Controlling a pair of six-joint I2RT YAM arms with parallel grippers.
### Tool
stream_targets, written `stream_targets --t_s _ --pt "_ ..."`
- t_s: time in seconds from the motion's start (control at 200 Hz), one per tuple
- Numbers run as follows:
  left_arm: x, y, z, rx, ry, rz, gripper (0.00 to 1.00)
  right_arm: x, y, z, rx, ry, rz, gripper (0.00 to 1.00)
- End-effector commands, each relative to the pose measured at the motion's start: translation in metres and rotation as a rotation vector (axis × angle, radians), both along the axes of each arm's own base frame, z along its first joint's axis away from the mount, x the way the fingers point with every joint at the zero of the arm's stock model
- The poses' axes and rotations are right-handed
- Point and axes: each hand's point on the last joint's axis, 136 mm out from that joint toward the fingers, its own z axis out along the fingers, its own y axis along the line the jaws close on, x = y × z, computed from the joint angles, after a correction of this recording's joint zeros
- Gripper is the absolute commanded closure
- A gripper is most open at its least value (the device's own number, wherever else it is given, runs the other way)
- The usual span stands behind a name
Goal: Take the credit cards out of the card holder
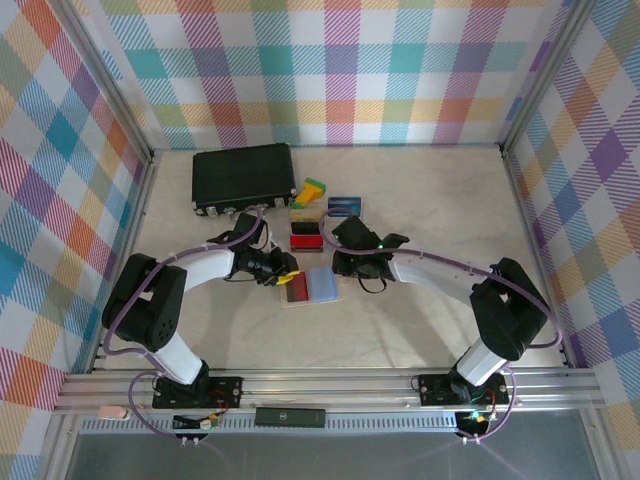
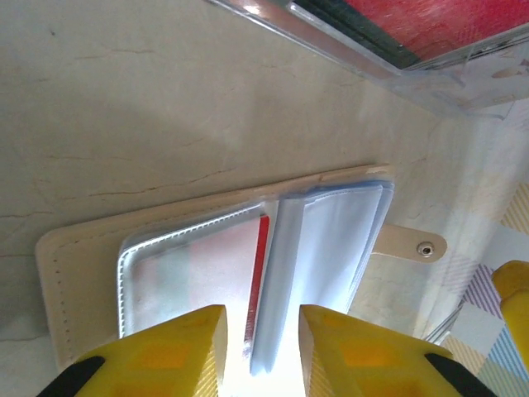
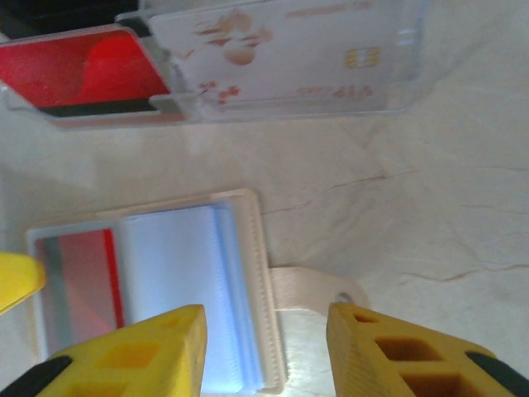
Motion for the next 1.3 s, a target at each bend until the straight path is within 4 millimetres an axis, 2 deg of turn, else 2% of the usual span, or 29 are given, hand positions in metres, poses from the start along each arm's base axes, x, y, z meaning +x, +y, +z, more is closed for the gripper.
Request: stream_targets --t_s 0.0,0.195,0.435,0.57,0.995,1.295 --pt "-0.003 0.01 0.012 0.075 -0.019 0.004 0.7 -0.002 0.03 0.009 0.128 0.009 0.105 0.58" --pt "-0.005 0.038 0.007 0.206 -0.023 0.068 0.7 -0.012 0.067 0.002 0.255 0.097 0.227 0.63" --pt "-0.01 0.022 0.006 0.145 -0.012 0.043 0.8 -0.014 0.086 -0.013 0.286 0.189 0.261 0.74" --pt "-0.013 0.021 -0.002 0.161 0.004 0.039 0.85 -0.014 0.095 -0.021 0.307 0.224 0.267 0.78" --pt "-0.018 0.027 -0.022 0.2 0.038 0.039 0.9 -0.013 0.105 -0.039 0.308 0.284 0.271 0.83" --pt "-0.022 0.033 -0.034 0.238 0.055 0.033 0.93 -0.012 0.103 -0.046 0.291 0.29 0.252 0.84"
